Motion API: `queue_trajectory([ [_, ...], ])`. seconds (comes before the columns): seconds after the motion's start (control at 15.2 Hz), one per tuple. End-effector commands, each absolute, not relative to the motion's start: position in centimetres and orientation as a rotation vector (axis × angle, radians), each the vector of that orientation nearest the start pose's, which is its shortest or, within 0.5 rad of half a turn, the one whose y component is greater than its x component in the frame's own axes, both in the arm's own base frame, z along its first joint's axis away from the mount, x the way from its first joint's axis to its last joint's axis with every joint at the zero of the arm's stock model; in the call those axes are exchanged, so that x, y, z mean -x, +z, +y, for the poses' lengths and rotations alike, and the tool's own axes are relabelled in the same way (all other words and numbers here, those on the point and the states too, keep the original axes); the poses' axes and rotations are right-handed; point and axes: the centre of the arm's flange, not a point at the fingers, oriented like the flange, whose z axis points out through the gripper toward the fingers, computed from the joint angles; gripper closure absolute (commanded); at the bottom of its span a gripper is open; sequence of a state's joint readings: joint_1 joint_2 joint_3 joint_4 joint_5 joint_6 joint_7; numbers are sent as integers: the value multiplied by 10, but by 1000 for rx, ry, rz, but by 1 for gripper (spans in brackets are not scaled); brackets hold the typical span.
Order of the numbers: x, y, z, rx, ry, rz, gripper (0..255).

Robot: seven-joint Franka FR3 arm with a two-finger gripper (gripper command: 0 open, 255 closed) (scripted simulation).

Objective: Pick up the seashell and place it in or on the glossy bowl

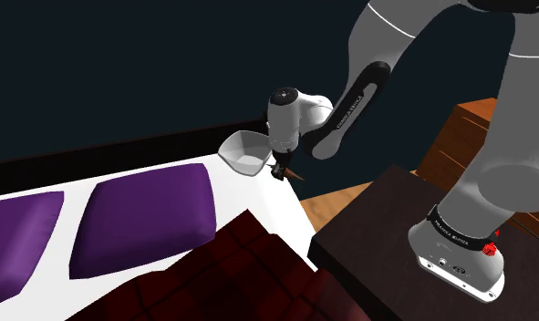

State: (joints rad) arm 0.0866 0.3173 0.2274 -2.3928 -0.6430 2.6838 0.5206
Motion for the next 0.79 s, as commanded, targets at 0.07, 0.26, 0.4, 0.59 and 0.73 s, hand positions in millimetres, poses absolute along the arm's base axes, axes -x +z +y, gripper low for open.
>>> queue_trajectory([
  [0.07, -462, 203, 175, 3273, -142, -602, 255],
  [0.26, -462, 219, 175, 3273, -142, -602, 255],
  [0.4, -462, 230, 175, 3273, -142, -602, 255],
  [0.59, -462, 245, 175, 3273, -142, -602, 255],
  [0.73, -462, 256, 175, 3273, -142, -602, 255],
])
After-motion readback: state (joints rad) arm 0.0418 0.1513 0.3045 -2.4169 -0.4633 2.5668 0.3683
